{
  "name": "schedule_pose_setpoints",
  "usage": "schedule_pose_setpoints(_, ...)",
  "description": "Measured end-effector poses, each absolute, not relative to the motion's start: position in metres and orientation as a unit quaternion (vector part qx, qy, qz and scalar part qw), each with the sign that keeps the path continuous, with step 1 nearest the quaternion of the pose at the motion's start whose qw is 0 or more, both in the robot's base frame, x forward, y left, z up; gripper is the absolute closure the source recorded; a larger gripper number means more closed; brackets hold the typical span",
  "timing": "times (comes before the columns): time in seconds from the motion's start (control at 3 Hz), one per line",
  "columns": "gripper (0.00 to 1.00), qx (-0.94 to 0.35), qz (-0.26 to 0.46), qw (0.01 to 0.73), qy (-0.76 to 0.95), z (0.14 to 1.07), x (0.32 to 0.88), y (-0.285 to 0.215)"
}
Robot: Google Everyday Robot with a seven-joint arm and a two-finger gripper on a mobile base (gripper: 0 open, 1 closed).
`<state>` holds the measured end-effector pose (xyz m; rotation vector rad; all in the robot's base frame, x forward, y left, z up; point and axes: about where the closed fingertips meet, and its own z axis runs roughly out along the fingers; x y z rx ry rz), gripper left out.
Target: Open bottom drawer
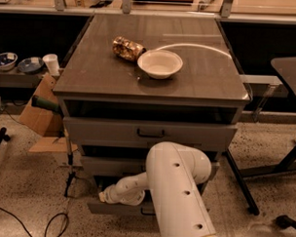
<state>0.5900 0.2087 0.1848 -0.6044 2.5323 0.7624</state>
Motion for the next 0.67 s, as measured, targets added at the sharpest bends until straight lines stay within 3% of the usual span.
schedule_pose_setpoints(0.67, 1.00, -0.218, 0.277, 0.185, 0.917, 0.169, 0.559, 0.202)
